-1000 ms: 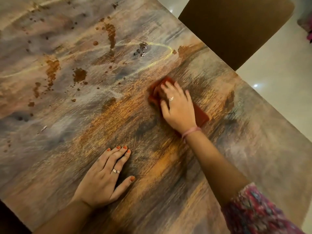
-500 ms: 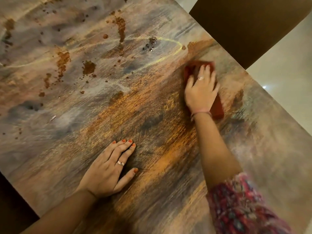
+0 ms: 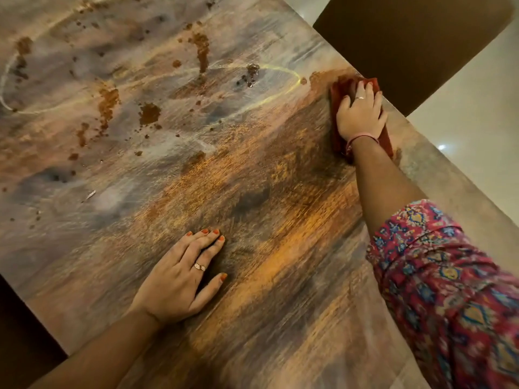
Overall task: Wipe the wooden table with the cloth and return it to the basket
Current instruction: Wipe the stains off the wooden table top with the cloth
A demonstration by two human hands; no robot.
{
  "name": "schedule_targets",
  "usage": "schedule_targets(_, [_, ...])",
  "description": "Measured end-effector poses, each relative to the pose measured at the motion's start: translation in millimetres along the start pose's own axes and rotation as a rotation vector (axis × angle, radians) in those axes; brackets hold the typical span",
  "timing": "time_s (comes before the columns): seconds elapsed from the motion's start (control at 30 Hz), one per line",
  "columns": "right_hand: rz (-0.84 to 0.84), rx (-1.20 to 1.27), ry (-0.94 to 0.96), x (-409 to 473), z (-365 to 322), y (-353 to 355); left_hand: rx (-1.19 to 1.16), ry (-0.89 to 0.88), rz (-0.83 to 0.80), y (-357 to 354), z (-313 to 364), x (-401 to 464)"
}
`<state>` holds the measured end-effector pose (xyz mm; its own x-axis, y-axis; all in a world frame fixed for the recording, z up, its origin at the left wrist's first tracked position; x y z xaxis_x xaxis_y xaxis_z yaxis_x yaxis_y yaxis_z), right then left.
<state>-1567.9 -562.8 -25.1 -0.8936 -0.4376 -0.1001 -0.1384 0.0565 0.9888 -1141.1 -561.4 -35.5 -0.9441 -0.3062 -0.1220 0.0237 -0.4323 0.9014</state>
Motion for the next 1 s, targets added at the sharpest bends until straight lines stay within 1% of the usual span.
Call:
schedule_targets(0.17, [0.070, -0.023, -0.014, -53.3, 13.4, -9.7, -0.005, 0.009, -0.010, 2.2, 2.1, 0.1])
schedule_targets(0.33, [0.116, -0.088, 0.048, -127.0, 21.6, -21.7, -0.003, 0.024, -0.012, 5.0, 3.7, -0.4])
schedule_targets(0.43, [0.128, -0.070, 0.044, -148.7, 25.9, -24.5, -0.006, 0.047, 0.003, 5.9, 4.8, 6.5])
schedule_targets(0.53, [0.120, -0.040, 0.060, -142.8, 26.7, -21.1, -0.009, 0.043, 0.021, 7.3, 5.8, 24.8])
schedule_targets(0.63, [0.101, 0.007, 0.061, -108.3, 27.3, -11.2, -0.009, 0.024, 0.025, 10.0, 3.1, 43.0])
schedule_targets(0.77, [0.075, 0.092, -0.052, -56.9, 4.1, 1.2, -0.011, 0.006, 0.021, 12.7, -1.3, 53.4])
schedule_targets(0.8, [0.071, 0.091, -0.013, -56.9, -10.1, -0.6, -0.017, 0.000, 0.029, 12.5, -1.4, 53.9])
schedule_targets(0.83, [0.059, 0.086, 0.097, -64.1, -27.2, -5.2, -0.026, -0.005, 0.037, 12.1, -2.1, 54.3])
schedule_targets(0.9, [0.019, 0.072, 0.442, -97.0, -53.4, -19.4, -0.045, -0.012, 0.054, 12.0, -2.4, 53.4])
schedule_targets(0.93, [-0.004, 0.064, 0.582, -111.7, -53.9, -24.1, -0.048, -0.020, 0.068, 12.4, -2.1, 53.4])
schedule_targets(0.97, [-0.014, 0.065, 0.664, -115.2, -45.8, -22.2, -0.046, -0.030, 0.079, 12.5, -1.4, 53.9])
schedule_targets(1.0, [-0.010, 0.076, 0.688, -106.4, -35.1, -17.9, -0.043, -0.039, 0.082, 12.1, -1.9, 54.4])
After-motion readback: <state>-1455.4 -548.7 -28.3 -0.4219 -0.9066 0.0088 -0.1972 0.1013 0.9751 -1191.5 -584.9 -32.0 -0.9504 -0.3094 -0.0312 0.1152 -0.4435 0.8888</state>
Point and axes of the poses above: each hand's wrist, its own x-axis towards the middle knuckle, its own y-axis out of the back of the hand, z = x × y, the point moved 3 cm from there along x, towards the middle knuckle, and after that the axes turned 8 degrees about -x, right-handed, at the moved point
